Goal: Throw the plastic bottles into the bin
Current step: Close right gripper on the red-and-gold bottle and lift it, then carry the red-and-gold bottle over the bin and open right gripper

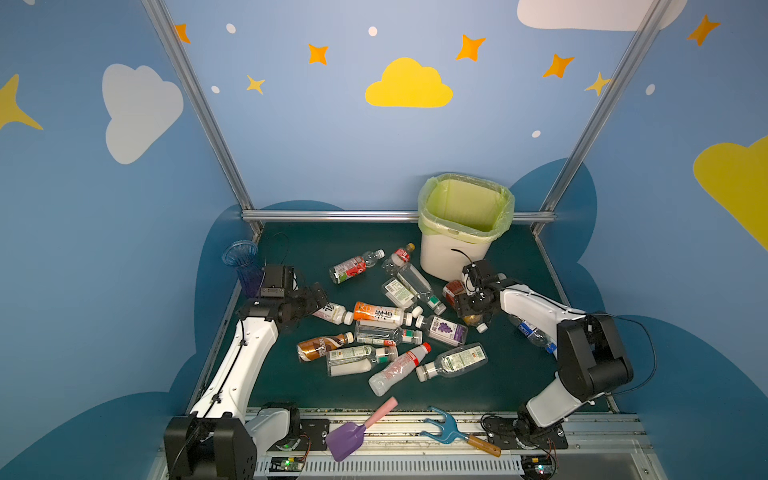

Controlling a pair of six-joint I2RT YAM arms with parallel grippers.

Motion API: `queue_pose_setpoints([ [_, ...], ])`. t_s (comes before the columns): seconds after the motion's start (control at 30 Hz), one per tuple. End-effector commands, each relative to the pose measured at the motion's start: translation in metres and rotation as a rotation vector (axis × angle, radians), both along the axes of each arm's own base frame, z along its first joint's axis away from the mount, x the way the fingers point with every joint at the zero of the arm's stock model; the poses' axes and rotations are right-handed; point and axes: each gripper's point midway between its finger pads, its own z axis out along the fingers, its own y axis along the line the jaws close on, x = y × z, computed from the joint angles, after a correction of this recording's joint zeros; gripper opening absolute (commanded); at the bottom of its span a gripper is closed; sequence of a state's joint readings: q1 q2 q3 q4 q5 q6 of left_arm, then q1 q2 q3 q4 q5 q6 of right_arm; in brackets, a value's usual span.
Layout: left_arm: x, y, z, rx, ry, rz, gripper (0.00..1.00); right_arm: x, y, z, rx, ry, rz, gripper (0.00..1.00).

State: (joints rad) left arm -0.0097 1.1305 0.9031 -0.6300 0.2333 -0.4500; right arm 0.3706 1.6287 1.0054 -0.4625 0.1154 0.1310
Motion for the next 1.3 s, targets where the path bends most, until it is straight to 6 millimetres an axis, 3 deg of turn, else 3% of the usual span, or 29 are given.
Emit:
queue_pose_setpoints([
  [0.0, 0.002, -0.001, 0.009, 0.004, -0.014, -0.006, 0.98, 0.004, 0.006, 0.001, 0.005, 0.004, 0.019, 0.69],
  [0.13, 0.003, -0.003, 0.007, -0.008, -0.006, -0.010, 0.97, 0.001, 0.012, 0.003, 0.030, 0.021, 0.034, 0.54],
  [0.27, 0.004, -0.005, 0.008, -0.017, -0.009, -0.018, 0.97, -0.004, 0.013, 0.020, 0.046, -0.008, 0.032, 0.51],
  [0.5, 0.009, -0.010, 0.009, -0.023, -0.003, -0.039, 0.97, -0.027, 0.013, 0.071, 0.080, -0.103, 0.054, 0.50],
  [0.67, 0.016, -0.016, 0.007, -0.024, -0.003, -0.054, 0.96, -0.059, 0.021, 0.106, 0.151, -0.133, 0.089, 0.49],
  [0.8, 0.021, -0.024, 0.006, -0.024, 0.004, -0.075, 0.96, -0.086, 0.043, 0.147, 0.241, -0.179, 0.161, 0.48],
  [0.9, 0.027, -0.032, 0.009, -0.022, 0.003, -0.097, 0.96, -0.092, 0.064, 0.208, 0.334, -0.287, 0.225, 0.48],
  [1.0, 0.033, -0.042, 0.013, -0.016, -0.006, -0.124, 0.96, -0.073, 0.068, 0.286, 0.398, -0.466, 0.219, 0.47],
  [1.1, 0.039, -0.055, 0.016, -0.005, -0.007, -0.161, 0.96, -0.033, 0.064, 0.353, 0.396, -0.612, 0.180, 0.47],
  [1.17, 0.040, -0.065, 0.018, -0.002, -0.006, -0.188, 0.95, -0.002, 0.060, 0.379, 0.401, -0.659, 0.141, 0.56],
  [1.27, 0.039, -0.079, 0.020, -0.005, -0.010, -0.215, 0.95, 0.045, 0.049, 0.390, 0.356, -0.656, 0.064, 0.81],
])
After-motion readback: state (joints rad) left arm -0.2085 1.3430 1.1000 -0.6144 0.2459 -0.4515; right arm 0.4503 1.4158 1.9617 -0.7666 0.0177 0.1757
